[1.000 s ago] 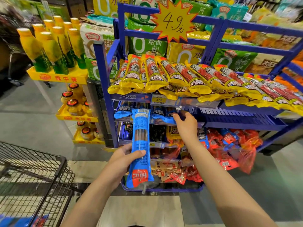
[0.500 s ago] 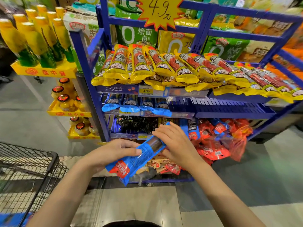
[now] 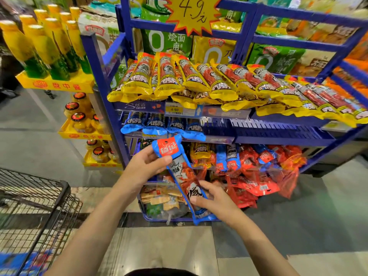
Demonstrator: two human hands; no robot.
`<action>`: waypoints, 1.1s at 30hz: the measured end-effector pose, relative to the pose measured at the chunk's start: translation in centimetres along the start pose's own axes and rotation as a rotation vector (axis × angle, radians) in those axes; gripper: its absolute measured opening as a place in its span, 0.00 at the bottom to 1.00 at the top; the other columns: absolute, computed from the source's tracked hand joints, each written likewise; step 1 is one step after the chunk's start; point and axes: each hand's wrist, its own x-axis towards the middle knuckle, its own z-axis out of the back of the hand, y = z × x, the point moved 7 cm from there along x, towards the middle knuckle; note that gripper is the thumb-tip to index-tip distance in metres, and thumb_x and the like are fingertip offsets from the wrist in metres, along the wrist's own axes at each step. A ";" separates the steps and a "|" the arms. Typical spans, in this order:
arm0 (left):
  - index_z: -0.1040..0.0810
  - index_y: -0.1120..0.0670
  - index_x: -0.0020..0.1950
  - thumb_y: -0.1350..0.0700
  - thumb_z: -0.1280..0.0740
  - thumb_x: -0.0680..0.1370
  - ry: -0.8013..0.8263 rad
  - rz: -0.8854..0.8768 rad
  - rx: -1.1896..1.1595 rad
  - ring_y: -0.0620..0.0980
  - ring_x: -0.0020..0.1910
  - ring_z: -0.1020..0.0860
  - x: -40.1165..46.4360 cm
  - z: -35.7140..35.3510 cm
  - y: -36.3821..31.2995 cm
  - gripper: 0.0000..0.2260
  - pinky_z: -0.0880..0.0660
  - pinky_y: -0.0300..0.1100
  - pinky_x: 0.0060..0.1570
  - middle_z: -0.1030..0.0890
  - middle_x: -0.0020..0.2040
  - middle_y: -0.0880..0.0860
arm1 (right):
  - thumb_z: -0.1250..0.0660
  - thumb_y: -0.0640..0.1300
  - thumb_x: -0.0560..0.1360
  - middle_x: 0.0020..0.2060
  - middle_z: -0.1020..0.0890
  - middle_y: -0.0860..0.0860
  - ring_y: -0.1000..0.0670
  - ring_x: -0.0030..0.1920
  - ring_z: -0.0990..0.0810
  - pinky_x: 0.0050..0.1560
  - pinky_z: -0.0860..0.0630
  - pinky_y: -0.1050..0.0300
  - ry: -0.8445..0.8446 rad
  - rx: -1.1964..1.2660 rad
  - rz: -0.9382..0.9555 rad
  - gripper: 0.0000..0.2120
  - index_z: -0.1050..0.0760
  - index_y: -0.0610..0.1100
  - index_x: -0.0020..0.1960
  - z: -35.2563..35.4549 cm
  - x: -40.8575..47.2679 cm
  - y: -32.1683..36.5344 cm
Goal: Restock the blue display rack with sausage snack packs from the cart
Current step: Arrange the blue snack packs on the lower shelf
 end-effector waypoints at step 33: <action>0.42 0.54 0.75 0.46 0.41 0.79 -0.103 -0.355 1.598 0.55 0.74 0.44 6.6 -0.6 -1.9 0.27 0.50 0.58 0.73 0.39 0.73 0.54 | 0.30 0.52 0.73 0.44 0.21 0.42 0.42 0.46 0.22 0.40 0.31 0.54 -0.790 -0.359 -0.088 0.21 0.25 0.36 0.56 11.2 9.6 7.3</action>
